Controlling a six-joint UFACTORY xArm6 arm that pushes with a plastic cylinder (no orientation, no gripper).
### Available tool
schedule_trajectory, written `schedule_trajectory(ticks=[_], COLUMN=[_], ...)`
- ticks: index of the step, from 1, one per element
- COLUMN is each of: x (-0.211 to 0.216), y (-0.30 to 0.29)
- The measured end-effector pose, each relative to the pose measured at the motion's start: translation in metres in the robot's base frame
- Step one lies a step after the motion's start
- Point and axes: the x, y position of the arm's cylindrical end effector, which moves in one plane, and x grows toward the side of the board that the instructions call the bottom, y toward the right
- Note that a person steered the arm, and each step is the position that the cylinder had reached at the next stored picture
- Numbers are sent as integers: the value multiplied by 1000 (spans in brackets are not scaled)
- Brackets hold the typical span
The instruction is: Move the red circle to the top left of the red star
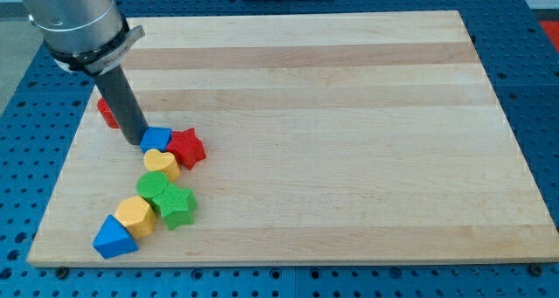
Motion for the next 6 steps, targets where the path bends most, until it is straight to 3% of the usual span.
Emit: schedule_trajectory(ticks=[2,3,4,6], x=[22,10,-40,-63], y=[-34,-66,-71,-8])
